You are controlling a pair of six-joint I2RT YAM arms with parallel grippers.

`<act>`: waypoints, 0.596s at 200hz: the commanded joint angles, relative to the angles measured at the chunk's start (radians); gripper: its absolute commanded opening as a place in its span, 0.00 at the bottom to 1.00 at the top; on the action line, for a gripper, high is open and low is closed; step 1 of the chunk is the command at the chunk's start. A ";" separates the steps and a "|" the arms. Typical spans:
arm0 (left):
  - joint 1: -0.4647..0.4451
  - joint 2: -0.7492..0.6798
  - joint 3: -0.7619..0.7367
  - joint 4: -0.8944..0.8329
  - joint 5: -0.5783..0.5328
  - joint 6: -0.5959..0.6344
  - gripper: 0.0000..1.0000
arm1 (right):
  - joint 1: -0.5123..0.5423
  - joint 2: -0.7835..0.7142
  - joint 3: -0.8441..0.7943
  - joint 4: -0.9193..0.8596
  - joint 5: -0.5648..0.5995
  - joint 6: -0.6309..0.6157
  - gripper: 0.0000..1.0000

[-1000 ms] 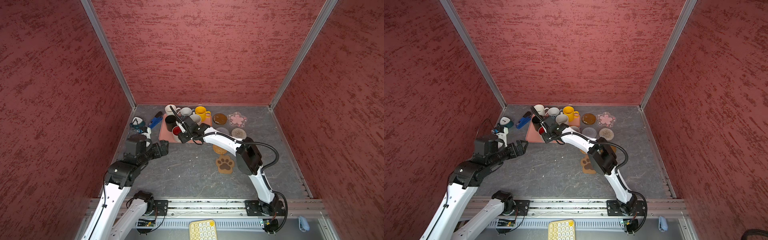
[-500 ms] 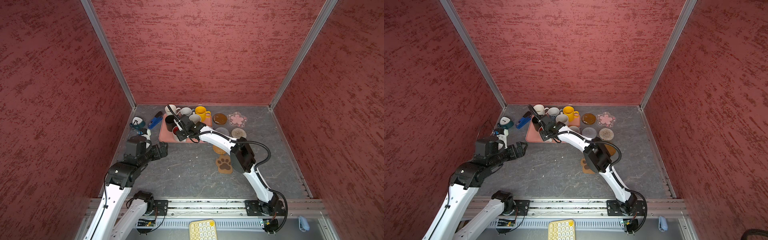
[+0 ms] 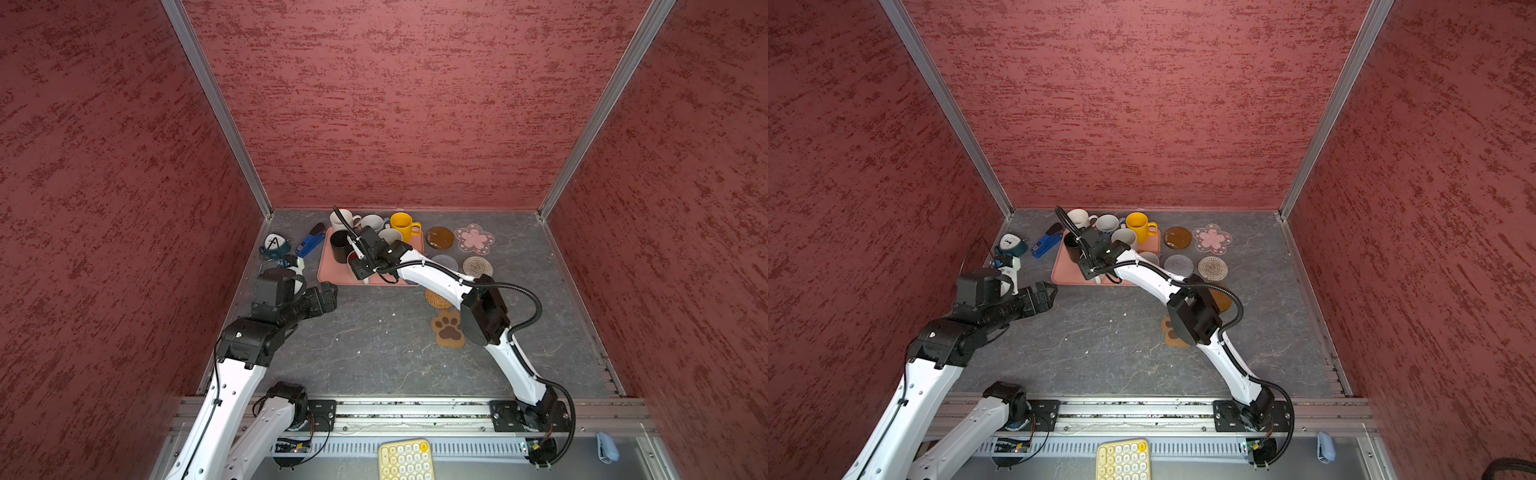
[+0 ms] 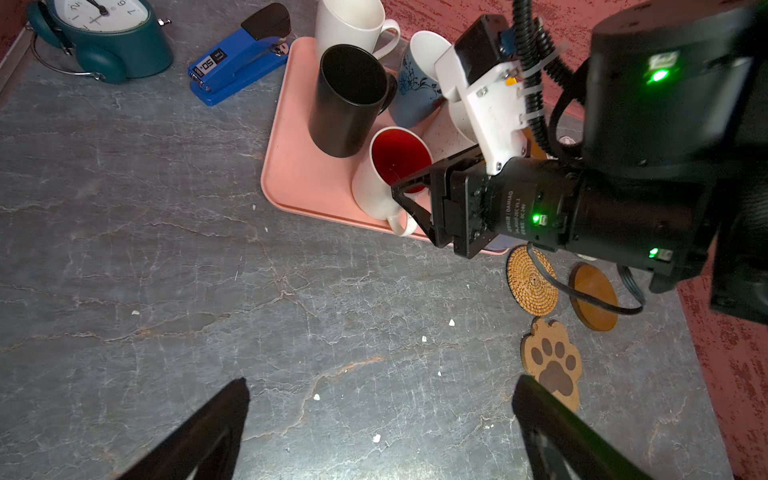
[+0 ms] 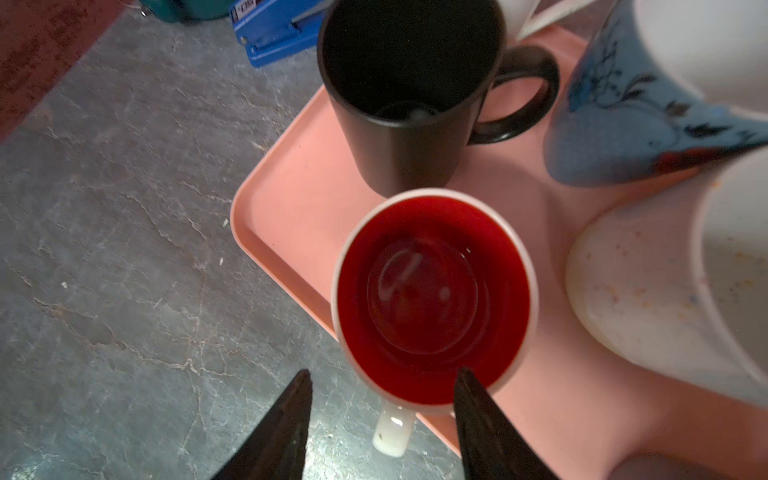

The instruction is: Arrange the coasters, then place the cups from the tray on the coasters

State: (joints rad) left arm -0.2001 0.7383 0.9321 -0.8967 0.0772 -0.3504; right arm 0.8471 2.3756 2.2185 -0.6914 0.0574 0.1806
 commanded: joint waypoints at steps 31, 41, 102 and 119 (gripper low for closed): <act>0.010 -0.025 -0.001 0.013 0.013 0.005 1.00 | -0.002 -0.019 0.024 -0.054 0.035 0.036 0.58; 0.010 -0.028 0.001 0.011 0.011 0.005 1.00 | -0.001 -0.027 0.004 -0.053 0.041 0.054 0.58; 0.023 -0.030 -0.019 0.021 0.036 -0.004 1.00 | 0.006 -0.056 -0.114 -0.001 0.051 0.159 0.60; 0.025 -0.033 -0.027 0.024 0.042 -0.007 1.00 | 0.006 -0.039 -0.115 0.010 0.056 0.174 0.60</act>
State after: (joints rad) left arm -0.1841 0.7185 0.9230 -0.8963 0.1001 -0.3515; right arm 0.8486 2.3692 2.1071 -0.7094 0.0910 0.3084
